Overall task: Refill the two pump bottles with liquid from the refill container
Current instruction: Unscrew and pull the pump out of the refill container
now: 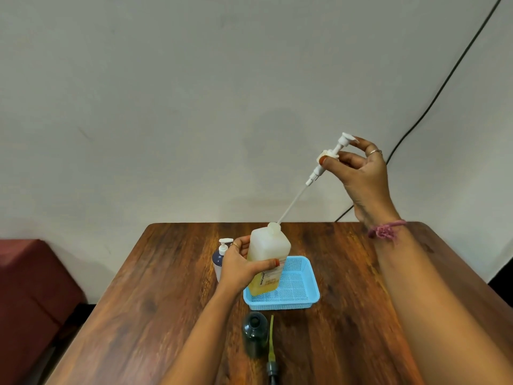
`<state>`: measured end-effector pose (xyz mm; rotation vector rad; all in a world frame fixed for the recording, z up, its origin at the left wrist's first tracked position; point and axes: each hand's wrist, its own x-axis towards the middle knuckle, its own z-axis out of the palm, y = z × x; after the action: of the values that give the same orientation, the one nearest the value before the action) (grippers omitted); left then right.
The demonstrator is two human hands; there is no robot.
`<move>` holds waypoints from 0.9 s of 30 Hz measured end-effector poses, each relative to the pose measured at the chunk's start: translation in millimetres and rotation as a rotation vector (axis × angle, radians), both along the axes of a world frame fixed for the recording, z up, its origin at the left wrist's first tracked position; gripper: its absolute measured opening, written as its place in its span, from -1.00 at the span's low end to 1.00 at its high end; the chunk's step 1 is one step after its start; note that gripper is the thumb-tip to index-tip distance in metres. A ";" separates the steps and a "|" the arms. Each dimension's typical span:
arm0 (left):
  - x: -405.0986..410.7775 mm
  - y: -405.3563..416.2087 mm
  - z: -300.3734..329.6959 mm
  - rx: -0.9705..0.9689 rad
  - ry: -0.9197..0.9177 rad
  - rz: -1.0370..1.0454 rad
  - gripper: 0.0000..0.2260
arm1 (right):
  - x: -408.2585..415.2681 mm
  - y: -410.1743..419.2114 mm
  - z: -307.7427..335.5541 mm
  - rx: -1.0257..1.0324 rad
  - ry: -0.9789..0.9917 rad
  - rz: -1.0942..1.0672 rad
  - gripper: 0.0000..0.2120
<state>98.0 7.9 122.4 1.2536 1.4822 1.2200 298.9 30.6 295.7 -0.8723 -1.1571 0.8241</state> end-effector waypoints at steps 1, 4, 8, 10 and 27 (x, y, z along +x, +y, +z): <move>-0.2 -0.2 -0.8 -0.003 0.000 -0.001 -0.28 | -0.2 0.4 -0.4 -0.001 -0.003 0.003 -0.49; 1.7 -1.0 -1.4 -0.006 -0.001 -0.005 -0.28 | 3.5 1.6 -2.7 -0.003 -0.009 -0.010 -0.49; 3.2 -1.2 0.2 -0.001 -0.001 -0.015 -0.29 | 8.9 2.1 -4.8 -0.010 0.012 -0.029 -0.48; 3.2 -0.8 1.7 0.001 0.001 -0.015 -0.30 | 9.3 2.6 -4.5 -0.009 0.013 -0.023 -0.48; 17.2 -9.9 -6.8 0.034 -0.004 -0.135 -0.32 | 51.5 -27.5 -91.0 -0.198 0.493 -0.344 -0.45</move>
<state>115.2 -2.0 115.6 1.3507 1.3552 1.1621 350.4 3.2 204.6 -0.9309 -0.4831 0.8146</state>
